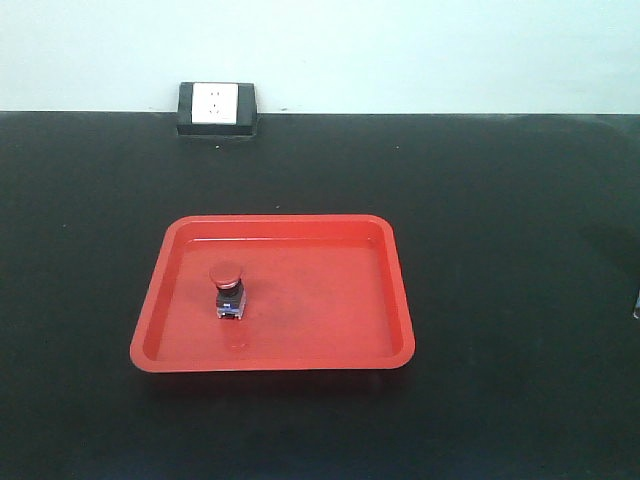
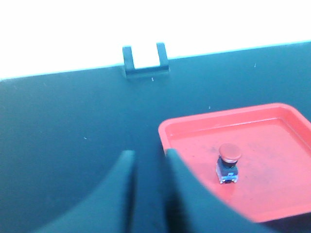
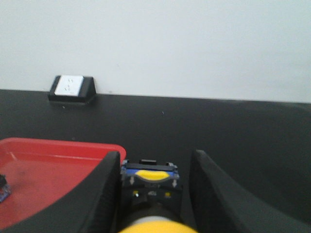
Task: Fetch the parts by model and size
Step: 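Move the right gripper with the yellow-capped button over the tray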
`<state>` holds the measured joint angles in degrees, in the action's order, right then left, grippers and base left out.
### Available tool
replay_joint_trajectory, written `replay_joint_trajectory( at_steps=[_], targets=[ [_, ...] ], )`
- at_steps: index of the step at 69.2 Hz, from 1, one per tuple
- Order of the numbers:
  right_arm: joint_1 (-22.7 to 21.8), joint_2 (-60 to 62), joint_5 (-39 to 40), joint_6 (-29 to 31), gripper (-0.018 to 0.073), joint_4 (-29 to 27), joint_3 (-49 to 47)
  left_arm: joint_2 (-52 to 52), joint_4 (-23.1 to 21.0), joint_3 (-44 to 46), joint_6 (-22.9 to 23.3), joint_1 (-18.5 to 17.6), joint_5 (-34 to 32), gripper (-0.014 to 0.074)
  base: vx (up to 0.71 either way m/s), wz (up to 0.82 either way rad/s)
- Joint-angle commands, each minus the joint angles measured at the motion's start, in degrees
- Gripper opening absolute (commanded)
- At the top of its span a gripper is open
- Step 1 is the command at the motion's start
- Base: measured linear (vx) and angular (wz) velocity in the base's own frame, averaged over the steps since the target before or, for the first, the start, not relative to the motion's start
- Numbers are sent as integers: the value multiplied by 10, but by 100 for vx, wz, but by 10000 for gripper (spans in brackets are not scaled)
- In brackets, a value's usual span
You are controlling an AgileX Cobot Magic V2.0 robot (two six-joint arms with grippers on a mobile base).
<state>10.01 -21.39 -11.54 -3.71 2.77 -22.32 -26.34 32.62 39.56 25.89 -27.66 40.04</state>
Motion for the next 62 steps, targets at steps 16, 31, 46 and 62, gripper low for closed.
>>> replay_joint_trajectory(
  at_steps=[16,31,46,62],
  targets=[
    [92,-47,84,7,-5,8,-18,117,-18,-66,-52,-1,-29,-7,0,0],
    [124,-133,115,7,-5,8,-23,156,-22,-90,-52,-1,-10,-6,0,0],
    [168,-260,115,49,-5,9,-93,157,-22,-90,-52,-1,12,-6,0,0],
    [214,-420,55,47,-5,1,-217,157,-23,-90,-52,-1,12,-6,0,0]
  ],
)
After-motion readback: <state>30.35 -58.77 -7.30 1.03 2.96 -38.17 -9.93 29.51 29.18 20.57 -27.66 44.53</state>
